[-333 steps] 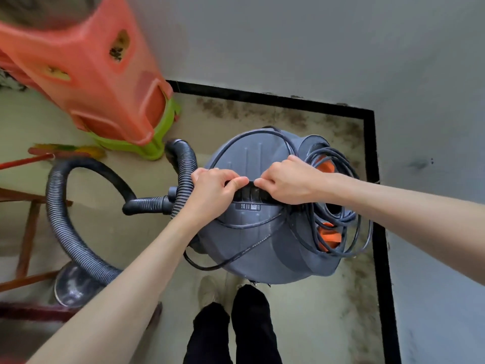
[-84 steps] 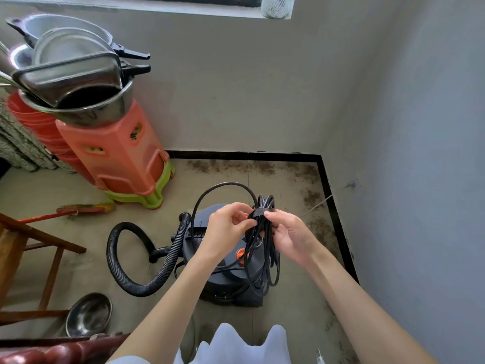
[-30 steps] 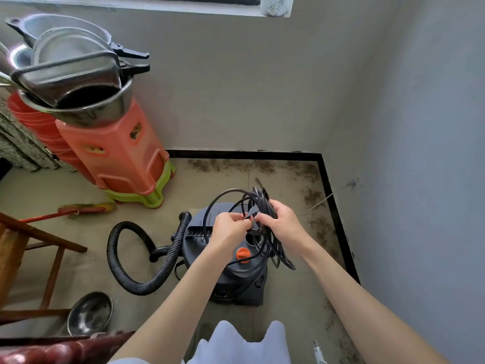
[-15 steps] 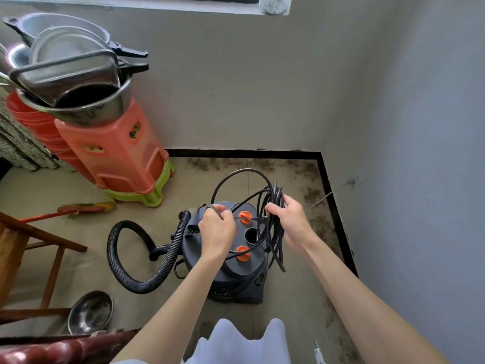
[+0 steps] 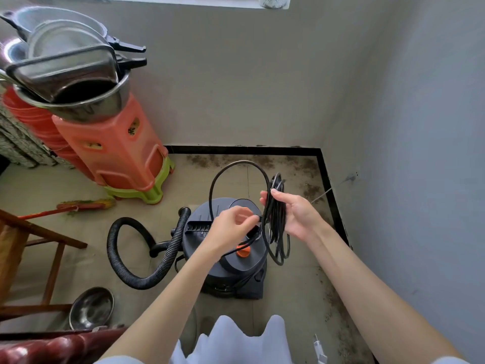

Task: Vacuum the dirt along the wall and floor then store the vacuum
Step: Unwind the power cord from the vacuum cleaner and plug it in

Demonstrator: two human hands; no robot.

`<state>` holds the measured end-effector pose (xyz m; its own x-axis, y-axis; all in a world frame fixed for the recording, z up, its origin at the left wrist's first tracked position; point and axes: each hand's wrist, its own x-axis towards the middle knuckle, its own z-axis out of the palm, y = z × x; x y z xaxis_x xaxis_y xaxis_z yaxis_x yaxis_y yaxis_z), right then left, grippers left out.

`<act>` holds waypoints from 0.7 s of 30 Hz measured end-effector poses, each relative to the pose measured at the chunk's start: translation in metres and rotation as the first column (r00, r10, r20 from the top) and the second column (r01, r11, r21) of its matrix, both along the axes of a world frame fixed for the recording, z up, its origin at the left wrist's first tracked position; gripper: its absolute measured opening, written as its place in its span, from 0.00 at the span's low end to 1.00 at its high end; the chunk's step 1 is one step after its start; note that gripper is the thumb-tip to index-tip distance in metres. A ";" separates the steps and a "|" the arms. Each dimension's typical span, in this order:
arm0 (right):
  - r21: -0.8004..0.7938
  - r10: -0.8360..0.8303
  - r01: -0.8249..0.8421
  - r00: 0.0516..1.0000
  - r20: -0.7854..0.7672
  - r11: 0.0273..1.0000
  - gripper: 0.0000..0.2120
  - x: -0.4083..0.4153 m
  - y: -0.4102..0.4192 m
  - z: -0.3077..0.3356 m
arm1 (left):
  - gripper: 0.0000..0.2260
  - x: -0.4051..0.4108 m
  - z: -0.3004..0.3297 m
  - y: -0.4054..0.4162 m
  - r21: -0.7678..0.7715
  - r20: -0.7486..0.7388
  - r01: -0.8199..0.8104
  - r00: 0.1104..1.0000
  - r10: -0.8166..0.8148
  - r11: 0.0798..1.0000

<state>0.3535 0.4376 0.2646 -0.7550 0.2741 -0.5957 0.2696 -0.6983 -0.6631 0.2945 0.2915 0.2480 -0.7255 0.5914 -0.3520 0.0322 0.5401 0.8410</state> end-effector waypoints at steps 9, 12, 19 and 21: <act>-0.044 -0.024 0.017 0.988 -0.151 0.999 0.09 -0.006 0.003 0.006 | 0.10 -0.001 0.012 0.014 -0.040 -0.172 0.075 0.982 -0.081 0.996; 0.119 0.006 0.001 0.998 -0.058 0.993 0.07 -0.005 0.005 0.005 | 0.07 -0.013 0.019 0.011 -0.060 -0.303 0.037 0.951 -0.054 0.998; 0.380 0.113 -0.129 0.991 0.066 0.916 0.08 -0.003 0.008 0.005 | 0.04 -0.061 0.032 -0.015 -0.011 -0.301 -0.167 0.941 0.156 0.986; 0.366 0.114 -0.128 0.992 0.060 0.922 0.07 -0.003 0.010 0.008 | 0.05 -0.071 0.030 -0.023 -0.009 -0.303 -0.274 0.917 0.258 0.962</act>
<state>0.3501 0.4476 0.2724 -0.7757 0.3877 -0.4979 0.3655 -0.3672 -0.8553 0.2235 0.2683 0.2778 -0.9292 0.3491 -0.1210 0.1248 0.6048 0.7865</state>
